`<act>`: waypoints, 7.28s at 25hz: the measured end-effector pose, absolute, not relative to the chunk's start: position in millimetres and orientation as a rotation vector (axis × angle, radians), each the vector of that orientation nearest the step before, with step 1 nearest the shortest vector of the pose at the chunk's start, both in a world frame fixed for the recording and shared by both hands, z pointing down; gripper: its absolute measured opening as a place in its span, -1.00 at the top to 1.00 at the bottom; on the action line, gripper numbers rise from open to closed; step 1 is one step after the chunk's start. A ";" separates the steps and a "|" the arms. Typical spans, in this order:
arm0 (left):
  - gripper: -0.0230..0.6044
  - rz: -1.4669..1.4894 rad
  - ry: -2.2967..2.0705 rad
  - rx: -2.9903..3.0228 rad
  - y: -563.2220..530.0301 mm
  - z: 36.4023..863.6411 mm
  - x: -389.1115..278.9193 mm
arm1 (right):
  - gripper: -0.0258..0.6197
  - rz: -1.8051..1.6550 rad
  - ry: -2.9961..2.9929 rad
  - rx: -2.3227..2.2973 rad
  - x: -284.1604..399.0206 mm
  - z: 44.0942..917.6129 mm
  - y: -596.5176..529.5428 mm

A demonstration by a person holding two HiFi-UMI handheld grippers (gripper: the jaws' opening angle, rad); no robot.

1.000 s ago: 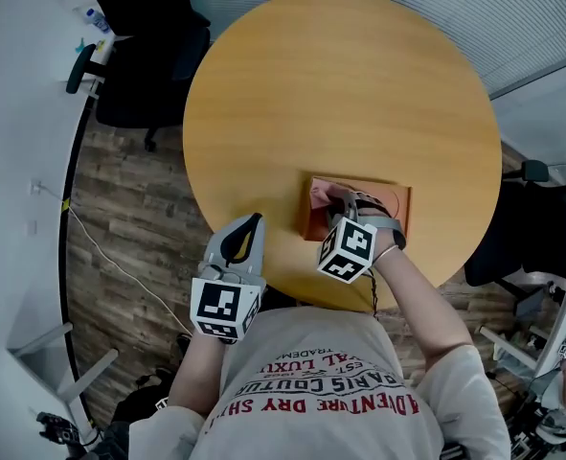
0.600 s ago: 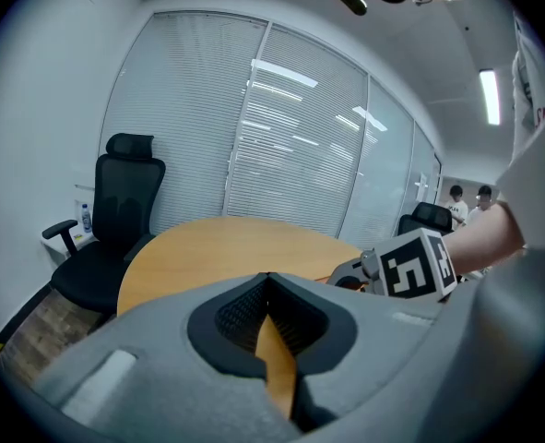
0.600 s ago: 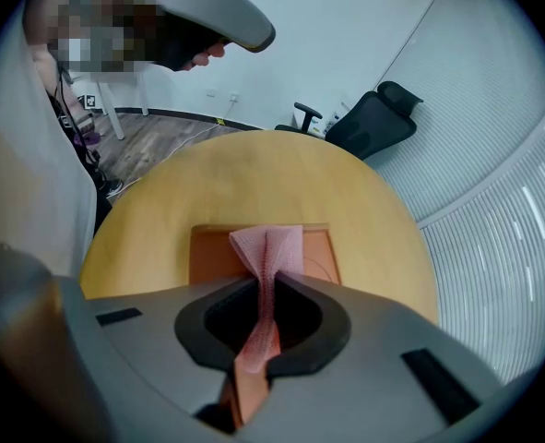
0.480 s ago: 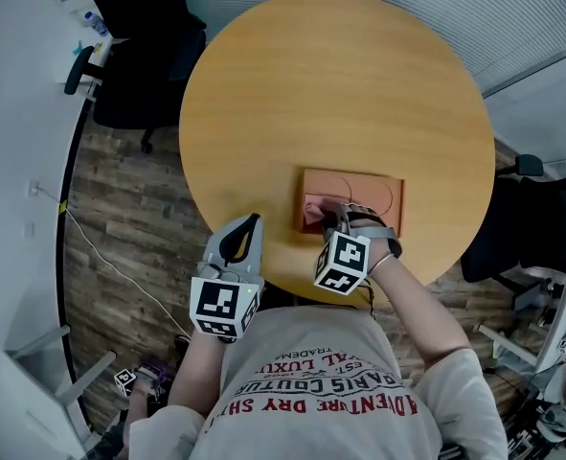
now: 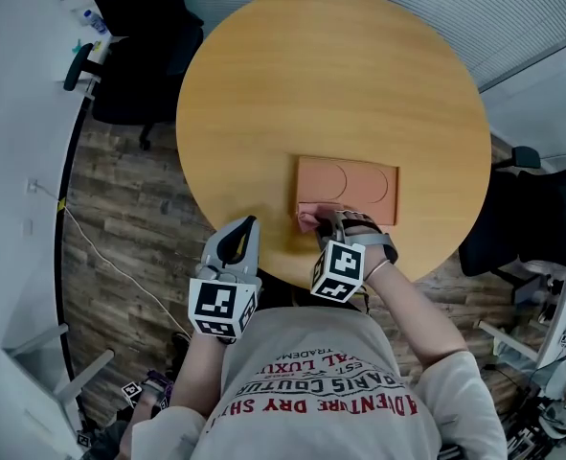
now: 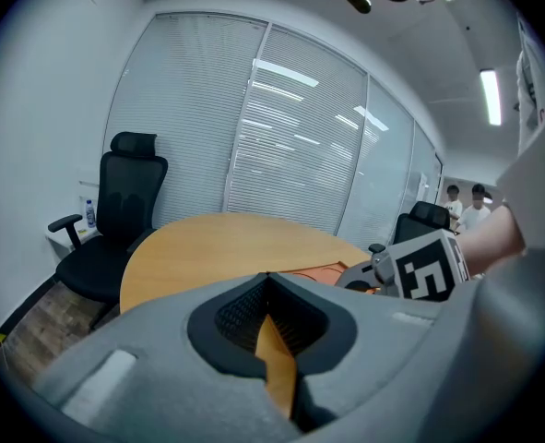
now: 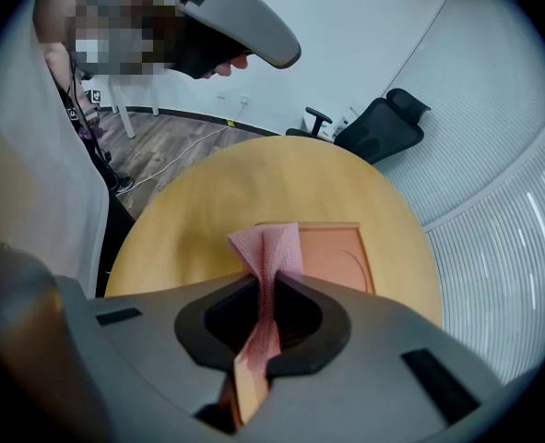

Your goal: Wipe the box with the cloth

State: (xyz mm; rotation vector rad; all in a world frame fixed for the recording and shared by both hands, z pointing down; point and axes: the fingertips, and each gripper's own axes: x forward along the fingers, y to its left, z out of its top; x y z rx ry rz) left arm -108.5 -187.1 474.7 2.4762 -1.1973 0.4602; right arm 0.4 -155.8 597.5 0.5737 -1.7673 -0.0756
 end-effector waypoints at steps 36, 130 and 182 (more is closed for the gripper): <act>0.90 0.433 -1.205 2.530 -197.9 447.2 -63.6 | 0.83 -0.252 -1.647 0.791 97.1 570.1 -246.2; 0.90 0.457 -1.147 2.554 -191.0 467.2 -0.9 | 0.83 -0.185 -1.615 0.763 178.3 602.3 -223.4; 0.90 0.404 -1.177 2.602 -113.2 451.4 12.9 | 0.83 0.104 -1.756 0.825 156.3 573.8 -85.4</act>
